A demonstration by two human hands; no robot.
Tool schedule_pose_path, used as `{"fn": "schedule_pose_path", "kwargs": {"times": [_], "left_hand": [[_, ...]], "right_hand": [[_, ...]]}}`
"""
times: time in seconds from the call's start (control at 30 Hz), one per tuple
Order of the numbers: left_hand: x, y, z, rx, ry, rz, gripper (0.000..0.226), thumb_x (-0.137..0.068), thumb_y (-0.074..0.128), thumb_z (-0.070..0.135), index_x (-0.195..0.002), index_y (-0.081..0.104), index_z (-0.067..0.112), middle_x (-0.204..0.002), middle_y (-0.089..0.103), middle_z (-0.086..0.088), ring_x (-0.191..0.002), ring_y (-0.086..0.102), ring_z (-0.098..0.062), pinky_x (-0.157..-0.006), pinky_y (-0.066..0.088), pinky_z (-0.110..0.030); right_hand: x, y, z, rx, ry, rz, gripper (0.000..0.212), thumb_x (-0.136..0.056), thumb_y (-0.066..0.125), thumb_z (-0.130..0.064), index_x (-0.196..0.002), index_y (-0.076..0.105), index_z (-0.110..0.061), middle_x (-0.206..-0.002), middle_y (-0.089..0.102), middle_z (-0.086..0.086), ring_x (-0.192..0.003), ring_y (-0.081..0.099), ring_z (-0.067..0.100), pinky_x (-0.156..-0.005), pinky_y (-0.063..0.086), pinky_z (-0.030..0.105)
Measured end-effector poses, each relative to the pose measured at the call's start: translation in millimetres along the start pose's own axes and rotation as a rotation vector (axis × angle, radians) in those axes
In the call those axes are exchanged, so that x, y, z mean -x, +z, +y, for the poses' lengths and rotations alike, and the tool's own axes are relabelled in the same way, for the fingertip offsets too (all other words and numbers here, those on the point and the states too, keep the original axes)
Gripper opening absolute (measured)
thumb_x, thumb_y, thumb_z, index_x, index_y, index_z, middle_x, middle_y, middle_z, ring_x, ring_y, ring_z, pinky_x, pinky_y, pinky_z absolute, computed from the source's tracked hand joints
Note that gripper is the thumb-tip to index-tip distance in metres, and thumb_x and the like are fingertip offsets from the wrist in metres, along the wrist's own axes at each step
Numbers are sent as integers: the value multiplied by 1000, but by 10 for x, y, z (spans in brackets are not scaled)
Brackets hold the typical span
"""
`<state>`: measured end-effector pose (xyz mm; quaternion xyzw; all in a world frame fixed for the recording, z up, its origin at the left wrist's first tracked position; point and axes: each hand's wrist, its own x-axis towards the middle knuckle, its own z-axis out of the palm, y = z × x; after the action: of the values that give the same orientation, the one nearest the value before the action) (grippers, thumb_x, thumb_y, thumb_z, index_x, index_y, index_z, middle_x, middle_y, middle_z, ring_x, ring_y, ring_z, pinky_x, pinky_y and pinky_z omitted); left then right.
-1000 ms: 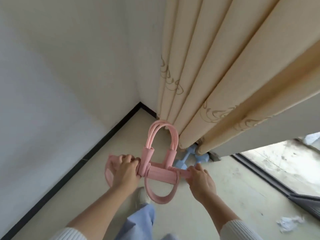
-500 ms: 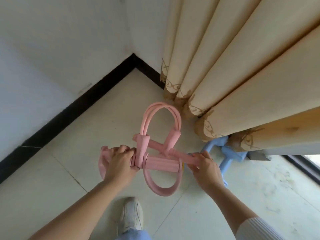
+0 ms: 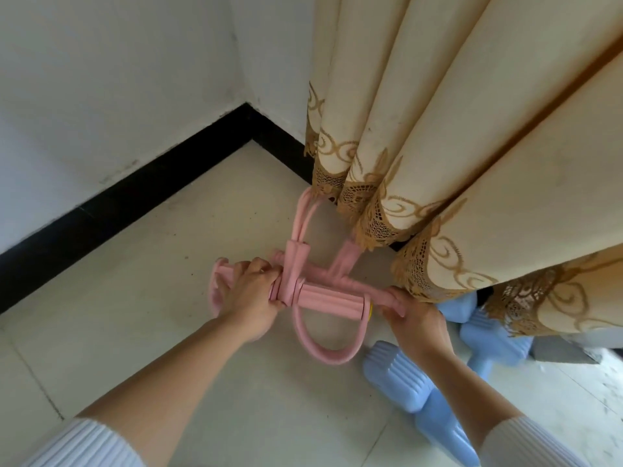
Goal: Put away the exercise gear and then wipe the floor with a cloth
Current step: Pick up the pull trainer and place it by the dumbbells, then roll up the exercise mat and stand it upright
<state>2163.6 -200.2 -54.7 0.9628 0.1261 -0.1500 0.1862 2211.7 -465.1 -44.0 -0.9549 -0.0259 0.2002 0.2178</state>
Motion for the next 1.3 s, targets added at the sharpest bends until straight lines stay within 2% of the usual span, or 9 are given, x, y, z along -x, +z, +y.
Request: {"fn": "schedule_pose_path", "kwargs": {"times": [0.1,0.23,0.33,0.57,0.7,0.83,0.97,1.13,1.3], "left_hand": [[-87,110,76,32,10,-30,45,-81,67,35,-124,56,30,-131,44,5,-126,33,-25,-100,30,-52],[-39,321,114,30,55,-65,51,-81,67,37,-129,51,34,-135,44,10,-128,36,-21,-102,28,-54],[-4,389,110,2,54,-56,53,-84,64,35,-134,47,30,-138,44,6,-130,36,-21,-103,28,-52],[218,73,220,99,69,-80,63,-86,64,32,-141,40,16,-147,40,-3,-137,32,-24,-114,26,-41],[863,-612,356,154,38,-63,56,-89,60,25,-141,41,14,-143,44,-4,-133,36,-23,-112,26,-30],[1717,-1446,441,202,-109,-57,58,-92,55,26,-145,34,14,-146,41,-4,-133,34,-23,-107,31,-30],[2684,-2155,554,273,-264,-12,57,-95,50,26,-147,30,15,-145,42,-3,-134,34,-21,-107,35,-31],[3856,-2553,684,356,-438,45,55,-96,45,26,-148,28,17,-147,40,-2,-136,31,-20,-109,34,-32],[4854,-2588,667,413,-562,122,53,-96,45,25,-146,30,15,-145,42,-3,-136,32,-21,-108,33,-30]], "right_hand": [[7,-5,86,-7,-12,5,24,-93,55,-22,-115,65,-28,-95,67,5,-86,61,24,-65,45,28],[60,-21,140,88,-79,-26,24,-93,52,-15,-109,69,-21,-100,69,9,-94,64,30,-73,54,37],[119,-9,77,155,-136,-100,29,-93,50,-15,-118,64,-22,-110,64,7,-102,60,26,-80,51,35],[329,-83,-91,106,-144,-112,28,-94,52,-21,-121,59,-20,-113,59,6,-103,56,25,-70,38,27],[741,-446,-435,90,-131,-174,29,-89,55,-27,-117,61,-24,-108,63,4,-105,56,25,-71,41,28],[1334,-992,-1029,98,-179,-242,24,-87,55,-29,-109,63,-22,-105,64,2,-104,57,23,-73,46,31],[2053,-1578,-1700,126,-238,-313,39,-91,55,-32,-128,57,-20,-127,58,2,-120,51,21,-93,45,34],[3058,-1962,-2282,152,-327,-425,44,-93,54,-35,-134,51,-19,-130,56,-1,-120,50,15,-95,41,28],[3912,-1856,-2450,257,-434,-513,46,-94,52,-36,-136,48,-21,-132,55,-3,-123,47,14,-99,40,29]]}}
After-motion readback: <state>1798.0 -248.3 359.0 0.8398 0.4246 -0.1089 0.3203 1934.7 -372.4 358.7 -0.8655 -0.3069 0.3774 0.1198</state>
